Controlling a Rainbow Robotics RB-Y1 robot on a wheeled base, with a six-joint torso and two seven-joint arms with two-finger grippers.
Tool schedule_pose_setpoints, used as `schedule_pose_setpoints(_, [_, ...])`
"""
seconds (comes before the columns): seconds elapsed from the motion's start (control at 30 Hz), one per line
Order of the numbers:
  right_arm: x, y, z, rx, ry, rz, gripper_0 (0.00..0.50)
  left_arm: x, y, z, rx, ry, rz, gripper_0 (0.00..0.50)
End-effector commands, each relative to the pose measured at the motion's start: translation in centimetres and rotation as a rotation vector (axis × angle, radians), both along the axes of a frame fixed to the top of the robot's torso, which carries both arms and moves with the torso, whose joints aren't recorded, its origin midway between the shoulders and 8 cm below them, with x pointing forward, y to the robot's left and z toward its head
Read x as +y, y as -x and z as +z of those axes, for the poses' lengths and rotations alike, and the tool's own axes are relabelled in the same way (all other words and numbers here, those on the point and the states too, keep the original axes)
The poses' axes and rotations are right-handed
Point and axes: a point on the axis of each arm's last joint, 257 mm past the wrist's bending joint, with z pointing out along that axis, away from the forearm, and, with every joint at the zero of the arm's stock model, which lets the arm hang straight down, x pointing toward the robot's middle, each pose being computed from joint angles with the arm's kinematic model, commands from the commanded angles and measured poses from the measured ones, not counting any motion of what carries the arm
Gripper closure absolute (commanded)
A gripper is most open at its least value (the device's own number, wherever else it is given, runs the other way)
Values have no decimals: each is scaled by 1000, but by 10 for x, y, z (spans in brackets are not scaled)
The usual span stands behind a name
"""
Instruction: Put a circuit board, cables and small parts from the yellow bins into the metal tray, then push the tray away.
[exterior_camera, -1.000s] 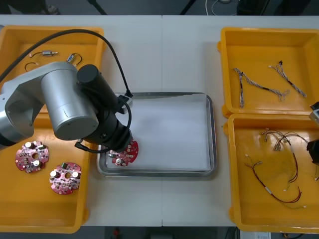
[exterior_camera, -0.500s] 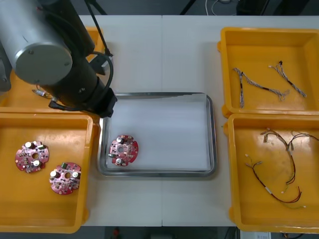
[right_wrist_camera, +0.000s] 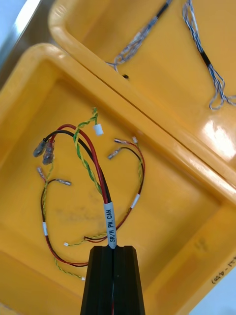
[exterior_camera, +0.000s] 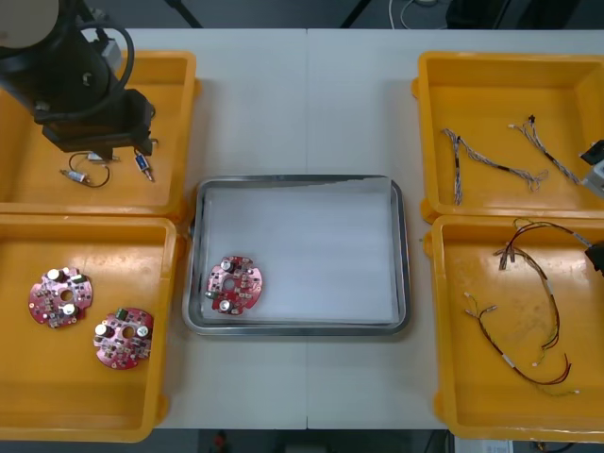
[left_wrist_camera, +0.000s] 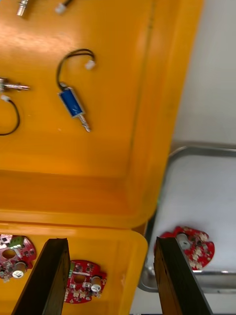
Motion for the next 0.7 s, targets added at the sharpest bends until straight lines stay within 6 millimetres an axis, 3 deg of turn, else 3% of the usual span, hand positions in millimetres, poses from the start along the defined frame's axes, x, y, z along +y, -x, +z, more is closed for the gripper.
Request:
schedule_pose_setpoints(0.03, [7, 1, 25, -47, 58, 44, 500, 41, -23, 35, -56, 4, 173, 0])
schedule_pose_setpoints(0.27, [18, 7, 25, -23, 102, 109, 500, 77, -44, 46, -63, 48, 306, 0])
schedule_pose_setpoints(0.7, [24, 8, 18, -5, 134, 141, 500, 109, -74, 46, -110, 146, 432, 0])
